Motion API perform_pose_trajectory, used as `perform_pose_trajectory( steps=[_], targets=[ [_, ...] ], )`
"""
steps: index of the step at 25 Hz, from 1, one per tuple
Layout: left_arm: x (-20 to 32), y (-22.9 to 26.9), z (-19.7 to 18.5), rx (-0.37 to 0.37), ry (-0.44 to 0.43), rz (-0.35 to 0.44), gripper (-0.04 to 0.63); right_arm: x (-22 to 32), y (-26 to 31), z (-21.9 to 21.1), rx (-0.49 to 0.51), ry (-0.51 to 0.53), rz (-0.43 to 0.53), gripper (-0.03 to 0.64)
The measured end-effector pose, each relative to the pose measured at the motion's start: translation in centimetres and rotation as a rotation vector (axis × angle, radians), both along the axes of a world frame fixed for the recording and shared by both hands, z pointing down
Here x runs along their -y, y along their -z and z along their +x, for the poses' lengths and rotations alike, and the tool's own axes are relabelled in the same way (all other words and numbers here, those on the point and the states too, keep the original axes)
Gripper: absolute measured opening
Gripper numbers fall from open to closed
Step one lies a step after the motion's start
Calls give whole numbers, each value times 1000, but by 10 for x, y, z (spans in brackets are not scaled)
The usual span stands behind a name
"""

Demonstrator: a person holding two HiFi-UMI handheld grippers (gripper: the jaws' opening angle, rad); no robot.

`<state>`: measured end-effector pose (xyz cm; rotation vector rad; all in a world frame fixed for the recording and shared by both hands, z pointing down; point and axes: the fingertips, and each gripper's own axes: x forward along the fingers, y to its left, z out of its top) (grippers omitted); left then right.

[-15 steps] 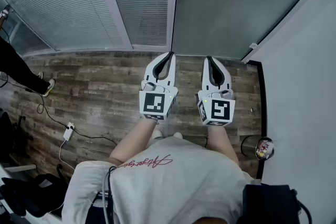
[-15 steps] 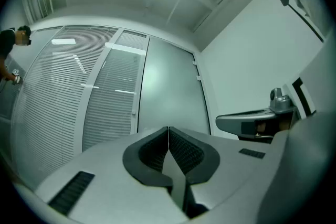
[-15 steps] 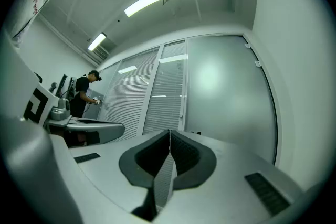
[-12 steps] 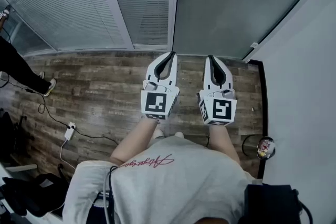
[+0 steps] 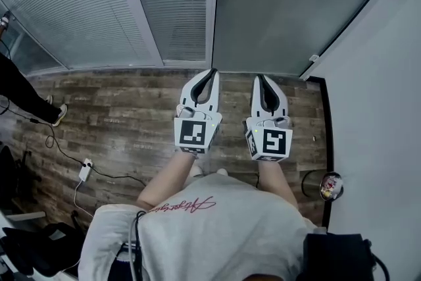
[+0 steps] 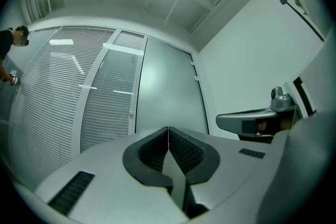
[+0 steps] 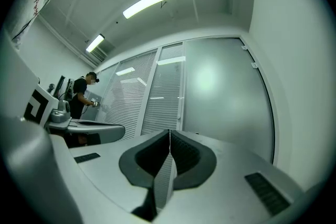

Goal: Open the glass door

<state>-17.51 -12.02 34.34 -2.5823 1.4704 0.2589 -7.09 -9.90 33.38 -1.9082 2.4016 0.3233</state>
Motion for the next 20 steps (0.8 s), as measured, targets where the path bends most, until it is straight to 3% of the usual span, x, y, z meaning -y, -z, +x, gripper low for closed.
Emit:
perform_pose_trajectory(
  steps=[9,20],
  targets=[
    [5,2,14,-5,5,-5,17,2,9,21,16,-13,33,18],
    [12,-4,23,-19,80,1,17,16,1,35,24,58,35,18]
  ],
)
